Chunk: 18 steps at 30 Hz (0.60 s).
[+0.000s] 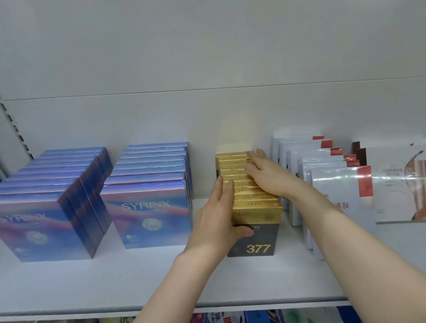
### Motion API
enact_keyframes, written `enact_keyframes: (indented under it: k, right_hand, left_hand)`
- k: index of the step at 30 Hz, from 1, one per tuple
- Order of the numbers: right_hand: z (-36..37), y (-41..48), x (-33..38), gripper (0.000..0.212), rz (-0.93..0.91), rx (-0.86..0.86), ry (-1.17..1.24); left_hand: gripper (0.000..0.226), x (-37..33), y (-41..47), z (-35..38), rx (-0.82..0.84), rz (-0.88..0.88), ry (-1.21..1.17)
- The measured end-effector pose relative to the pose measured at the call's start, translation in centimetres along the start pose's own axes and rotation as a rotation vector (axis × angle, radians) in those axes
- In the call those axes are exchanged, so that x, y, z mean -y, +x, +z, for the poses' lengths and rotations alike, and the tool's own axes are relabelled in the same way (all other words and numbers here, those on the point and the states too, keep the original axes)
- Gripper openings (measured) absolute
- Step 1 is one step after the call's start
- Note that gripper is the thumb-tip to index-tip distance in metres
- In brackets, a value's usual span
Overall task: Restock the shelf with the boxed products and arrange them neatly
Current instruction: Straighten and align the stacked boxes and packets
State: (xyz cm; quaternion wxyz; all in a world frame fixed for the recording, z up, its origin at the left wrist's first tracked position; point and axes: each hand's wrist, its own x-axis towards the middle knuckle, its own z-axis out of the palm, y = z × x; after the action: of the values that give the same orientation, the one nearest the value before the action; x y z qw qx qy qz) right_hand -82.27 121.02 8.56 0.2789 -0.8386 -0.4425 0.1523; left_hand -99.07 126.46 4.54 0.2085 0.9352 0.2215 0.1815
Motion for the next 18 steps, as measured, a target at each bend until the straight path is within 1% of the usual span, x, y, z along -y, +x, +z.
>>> enact_keyframes:
  k: [3,6,7,9,11,12,15,18]
  right_hand:
    - [-0.3,-3.1,-0.1,0.059,-0.022,-0.058,-0.021]
    - [1.1,-6.2,-0.5,0.073,-0.017,-0.007,-0.059]
    - [1.8,-6.7,-0.7,0.075,-0.024,-0.022,-0.043]
    - [2.7,-7.2,-0.7,0.069,-0.068,-0.07,0.028]
    - [2.3,-7.6,-0.3,0.06,-0.096,-0.08,0.085]
    - [2.0,-8.0,-0.3,0.059,-0.104,-0.078,0.086]
    - [1.4,-10.2,-0.7,0.072,-0.124,-0.096,-0.044]
    - [2.2,-11.7,-1.1,0.091,-0.221,-0.119,-0.302]
  left_hand:
    - [0.108,0.2,0.1,-0.3,0.05,-0.009,-0.022]
    - [0.106,0.5,0.3,-0.6,0.087,-0.011,-0.08]
    - [0.104,0.4,0.3,-0.7,0.088,0.005,-0.105]
    - [0.101,0.4,0.3,-0.7,0.079,0.034,-0.153]
    - [0.101,0.4,0.2,-0.6,0.077,0.047,-0.169]
    - [0.103,0.6,0.1,-0.5,0.076,0.05,-0.158]
    - [0.107,0.9,-0.3,-0.2,0.039,0.093,-0.069]
    - [0.1,0.7,-1.0,0.3,-0.049,0.186,0.063]
